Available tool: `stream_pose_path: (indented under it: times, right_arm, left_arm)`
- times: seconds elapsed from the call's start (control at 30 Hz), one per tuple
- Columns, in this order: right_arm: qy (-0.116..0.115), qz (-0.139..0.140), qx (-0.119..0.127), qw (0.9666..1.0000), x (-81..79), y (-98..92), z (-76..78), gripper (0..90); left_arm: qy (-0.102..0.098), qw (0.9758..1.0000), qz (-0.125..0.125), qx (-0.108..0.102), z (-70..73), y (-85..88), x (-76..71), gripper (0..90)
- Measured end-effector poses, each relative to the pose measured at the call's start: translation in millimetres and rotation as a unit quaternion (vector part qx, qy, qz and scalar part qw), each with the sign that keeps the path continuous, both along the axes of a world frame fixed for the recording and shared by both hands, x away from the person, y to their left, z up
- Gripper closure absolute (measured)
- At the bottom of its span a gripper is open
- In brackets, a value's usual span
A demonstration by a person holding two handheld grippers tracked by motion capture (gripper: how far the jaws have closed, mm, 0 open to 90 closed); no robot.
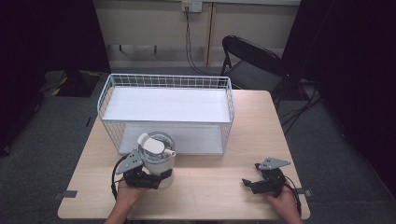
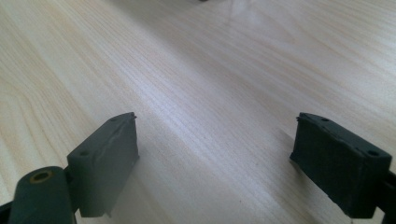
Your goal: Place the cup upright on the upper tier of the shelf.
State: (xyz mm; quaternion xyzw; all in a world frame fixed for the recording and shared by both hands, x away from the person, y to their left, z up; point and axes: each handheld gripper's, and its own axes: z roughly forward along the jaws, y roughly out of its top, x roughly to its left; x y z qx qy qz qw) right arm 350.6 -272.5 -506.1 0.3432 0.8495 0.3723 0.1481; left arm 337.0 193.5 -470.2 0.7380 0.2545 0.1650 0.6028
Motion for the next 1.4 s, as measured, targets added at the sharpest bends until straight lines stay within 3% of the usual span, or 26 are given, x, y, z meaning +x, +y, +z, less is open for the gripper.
stream_pose_path:
  times: [0.23,0.3,0.4,0.57,0.8,0.87,0.9,1.2,1.4]
  right_arm:
    - [-0.001,0.0,0.0,1.0,0.0,0.1,0.0,13.4]
    - [-0.001,0.0,0.0,1.0,0.1,0.0,-0.1,13.4]
    - [0.0,0.0,0.0,1.0,0.0,0.0,-0.1,13.4]
    - [0.0,0.0,0.0,1.0,0.1,0.0,-0.1,13.4]
    - [0.0,0.0,0.0,1.0,0.0,0.0,0.0,13.4]
    - [0.0,0.0,0.0,1.0,0.0,0.1,-0.1,13.4]
    - [0.0,0.0,0.0,1.0,0.0,0.0,0.0,13.4]
    - [0.0,0.0,0.0,1.0,0.0,0.0,0.0,13.4]
    - [-0.001,0.0,0.0,1.0,0.1,0.0,-0.1,13.4]
  left_arm:
    - [-0.004,0.9999,0.014,-0.004,0.6,0.7,-3.6,9.4]
    - [0.003,0.9996,0.019,-0.021,3.5,1.4,-4.8,9.5]
    - [-0.002,0.9991,0.027,-0.032,15.4,4.2,-5.7,9.5]
    - [-0.006,0.9991,0.029,-0.029,28.7,7.2,-4.9,9.5]
    - [0.015,0.9981,0.039,-0.046,39.2,8.8,-2.2,9.6]
    - [0.01,0.9984,0.04,-0.038,41.0,10.7,-0.4,9.6]
    - [0.018,0.9979,0.043,-0.044,41.7,9.7,-1.0,9.6]
    - [0.002,0.9982,0.046,-0.038,57.3,8.6,2.1,9.7]
    - [0.005,0.9983,0.046,-0.035,70.4,5.6,4.4,9.7]
